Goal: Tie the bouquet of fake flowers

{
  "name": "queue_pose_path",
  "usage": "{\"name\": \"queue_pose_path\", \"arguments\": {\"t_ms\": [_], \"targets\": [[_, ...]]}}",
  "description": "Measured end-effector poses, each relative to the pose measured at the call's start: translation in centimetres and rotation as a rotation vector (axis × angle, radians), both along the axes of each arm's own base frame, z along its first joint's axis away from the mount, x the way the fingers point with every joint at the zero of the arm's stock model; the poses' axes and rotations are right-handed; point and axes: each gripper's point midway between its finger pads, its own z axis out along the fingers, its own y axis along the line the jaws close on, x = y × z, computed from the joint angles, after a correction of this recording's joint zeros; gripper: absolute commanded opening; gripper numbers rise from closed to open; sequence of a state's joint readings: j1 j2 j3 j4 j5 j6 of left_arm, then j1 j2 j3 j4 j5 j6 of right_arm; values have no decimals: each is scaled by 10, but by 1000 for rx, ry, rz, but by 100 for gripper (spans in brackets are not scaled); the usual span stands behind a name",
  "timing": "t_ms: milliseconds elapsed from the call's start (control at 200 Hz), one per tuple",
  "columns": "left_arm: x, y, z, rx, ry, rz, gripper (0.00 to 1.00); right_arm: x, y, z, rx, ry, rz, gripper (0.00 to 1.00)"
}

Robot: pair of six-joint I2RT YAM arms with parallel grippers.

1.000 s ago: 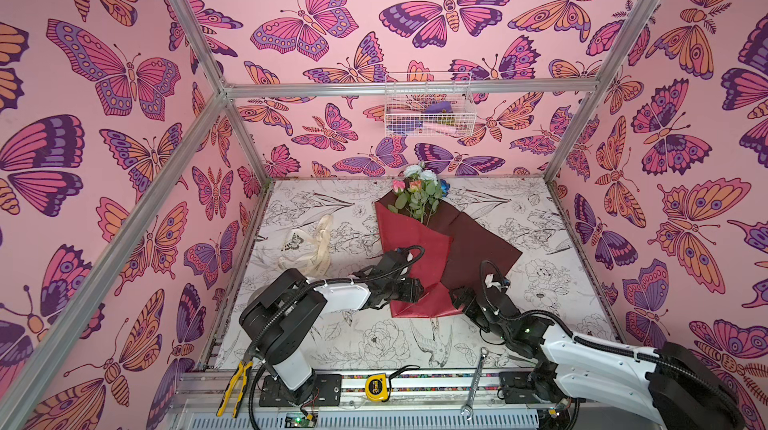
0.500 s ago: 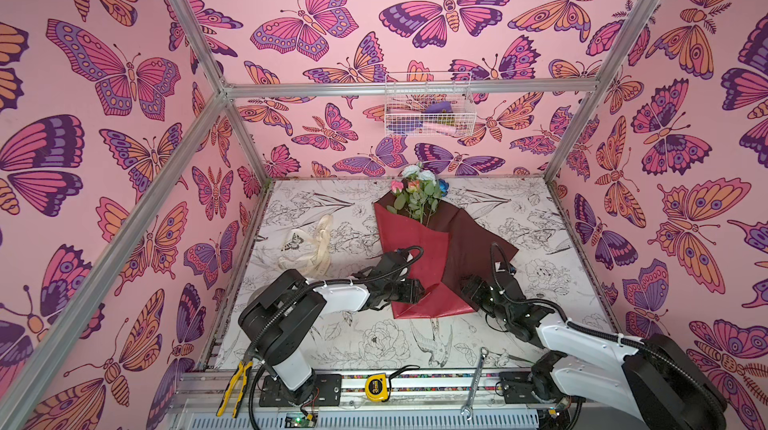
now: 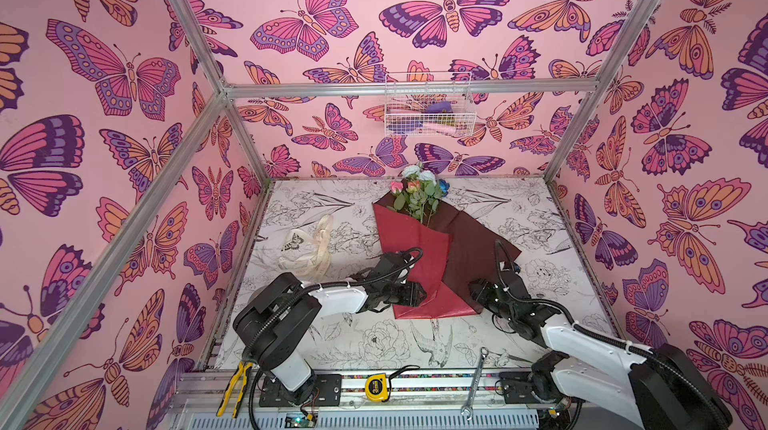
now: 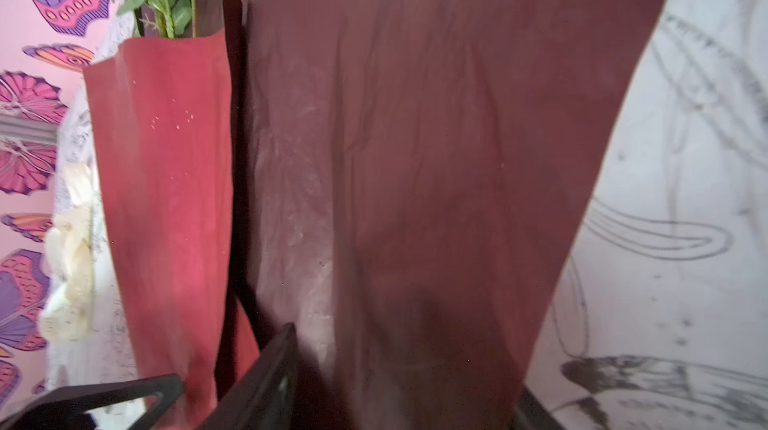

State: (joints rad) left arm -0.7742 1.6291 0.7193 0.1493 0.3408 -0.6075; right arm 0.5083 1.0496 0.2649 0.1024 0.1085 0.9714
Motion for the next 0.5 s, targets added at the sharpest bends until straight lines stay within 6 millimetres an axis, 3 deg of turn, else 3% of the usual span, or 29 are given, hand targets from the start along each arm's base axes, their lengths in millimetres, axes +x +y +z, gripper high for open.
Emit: {"name": "queue_pose_path", "arguments": {"t_ms": [305, 396, 501], "targets": [[-4, -10, 2, -33, 20, -33, 51, -8, -16, 8, -76, -5, -13, 8], [-6, -16, 0, -45, 32, -47, 51, -7, -16, 15, -103, -4, 7, 0], [-9, -20, -5, -50, 54, -56, 51, -4, -14, 25, -123, -10, 32, 0]]}}
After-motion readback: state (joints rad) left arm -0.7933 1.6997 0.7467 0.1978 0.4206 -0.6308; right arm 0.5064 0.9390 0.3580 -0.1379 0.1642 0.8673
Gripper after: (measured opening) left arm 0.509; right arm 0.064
